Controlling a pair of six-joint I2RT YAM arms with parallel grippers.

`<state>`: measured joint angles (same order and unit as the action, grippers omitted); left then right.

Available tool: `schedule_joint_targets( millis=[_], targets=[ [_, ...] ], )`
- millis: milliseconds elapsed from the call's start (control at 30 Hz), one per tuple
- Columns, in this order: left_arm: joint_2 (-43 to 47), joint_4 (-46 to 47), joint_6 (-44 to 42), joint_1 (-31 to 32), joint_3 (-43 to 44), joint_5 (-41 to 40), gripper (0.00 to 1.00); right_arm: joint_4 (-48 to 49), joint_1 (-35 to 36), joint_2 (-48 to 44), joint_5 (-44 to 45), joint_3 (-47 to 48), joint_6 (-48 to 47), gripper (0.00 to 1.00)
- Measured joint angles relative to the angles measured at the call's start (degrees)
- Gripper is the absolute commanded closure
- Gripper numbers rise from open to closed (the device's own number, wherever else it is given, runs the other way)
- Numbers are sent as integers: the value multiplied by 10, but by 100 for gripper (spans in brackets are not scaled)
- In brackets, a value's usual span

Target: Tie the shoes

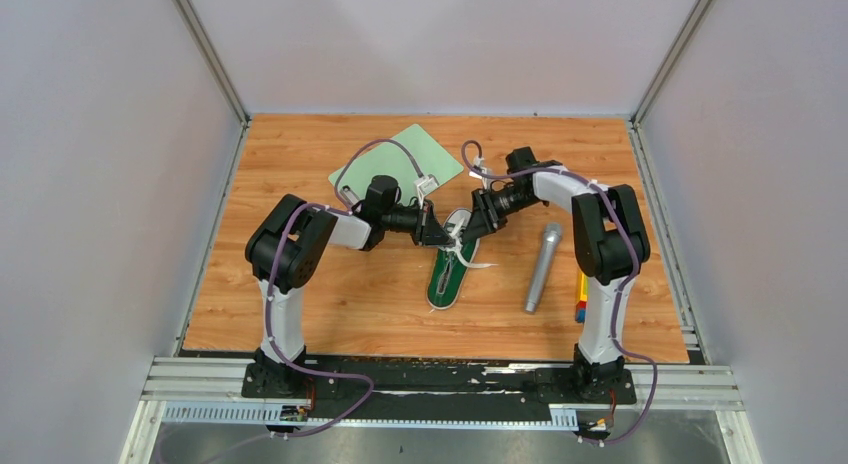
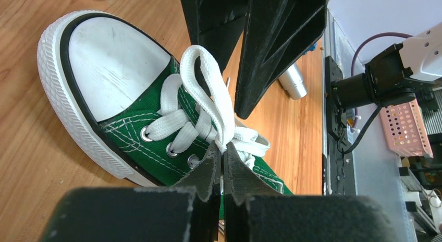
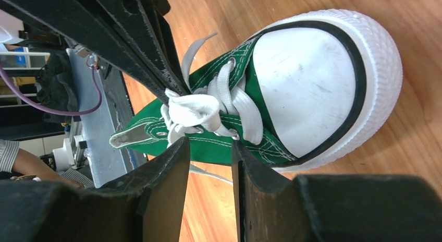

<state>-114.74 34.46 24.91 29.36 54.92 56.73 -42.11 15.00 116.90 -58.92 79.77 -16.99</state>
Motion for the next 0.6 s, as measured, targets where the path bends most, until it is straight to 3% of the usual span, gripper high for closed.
schedule_joint_targets(
  millis=[233,600],
  targets=[
    [0,0,-7,0,0,2,100,0,21,9,28,6,1,64],
    [2,-2,-8,0,0,2,100,0,33,11,-13,8,0,64]
  ],
)
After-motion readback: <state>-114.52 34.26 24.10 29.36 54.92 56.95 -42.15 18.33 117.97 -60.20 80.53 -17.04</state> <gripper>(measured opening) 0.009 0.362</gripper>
